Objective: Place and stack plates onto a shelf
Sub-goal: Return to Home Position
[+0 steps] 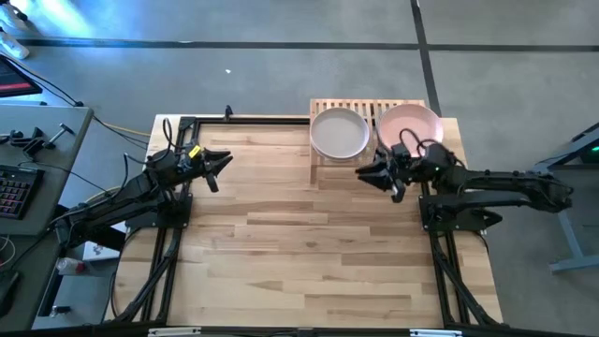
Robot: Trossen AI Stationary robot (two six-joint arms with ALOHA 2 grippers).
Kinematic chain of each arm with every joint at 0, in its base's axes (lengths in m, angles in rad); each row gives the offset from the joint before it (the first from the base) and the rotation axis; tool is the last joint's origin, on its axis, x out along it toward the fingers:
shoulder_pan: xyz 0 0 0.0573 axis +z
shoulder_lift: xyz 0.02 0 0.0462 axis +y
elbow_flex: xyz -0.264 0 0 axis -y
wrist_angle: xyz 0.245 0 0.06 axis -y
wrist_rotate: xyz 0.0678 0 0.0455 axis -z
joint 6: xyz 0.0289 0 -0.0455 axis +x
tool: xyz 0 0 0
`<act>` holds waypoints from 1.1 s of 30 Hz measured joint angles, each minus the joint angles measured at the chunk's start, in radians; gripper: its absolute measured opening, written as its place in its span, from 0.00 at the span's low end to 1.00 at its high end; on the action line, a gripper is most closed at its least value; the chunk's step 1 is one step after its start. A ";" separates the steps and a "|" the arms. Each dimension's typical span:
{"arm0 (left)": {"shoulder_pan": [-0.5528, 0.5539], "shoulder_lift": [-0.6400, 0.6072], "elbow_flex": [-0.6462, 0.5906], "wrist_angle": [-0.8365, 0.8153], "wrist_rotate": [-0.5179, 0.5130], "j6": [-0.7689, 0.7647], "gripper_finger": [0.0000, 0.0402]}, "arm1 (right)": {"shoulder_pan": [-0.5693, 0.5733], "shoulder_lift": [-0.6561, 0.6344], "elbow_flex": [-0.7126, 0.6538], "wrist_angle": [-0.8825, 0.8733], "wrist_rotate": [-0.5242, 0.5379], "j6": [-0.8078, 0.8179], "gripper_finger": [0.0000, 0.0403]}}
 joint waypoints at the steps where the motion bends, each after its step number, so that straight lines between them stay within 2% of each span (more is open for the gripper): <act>1: 0.000 0.001 0.000 0.001 0.000 0.000 0.19 | 0.034 0.005 0.000 -0.012 0.026 -0.006 0.24; 8: 0.000 0.034 0.000 -0.001 0.033 0.000 0.19 | 0.233 0.038 -0.006 -0.097 0.217 -0.127 0.24; 12: -0.001 0.070 0.000 -0.030 0.060 0.001 0.19 | 0.287 0.044 -0.025 -0.184 0.298 -0.136 0.24; 15: -0.001 0.102 0.000 -0.026 0.059 0.024 0.19 | 0.305 0.042 -0.049 -0.184 0.317 -0.130 0.24; 26: -0.009 0.152 0.000 0.028 0.061 0.045 0.19 | 0.317 0.042 -0.245 0.172 0.335 -0.097 0.24; 33: -0.010 0.152 0.000 0.078 0.054 0.044 0.19 | 0.317 0.042 -0.335 0.292 0.340 -0.104 0.24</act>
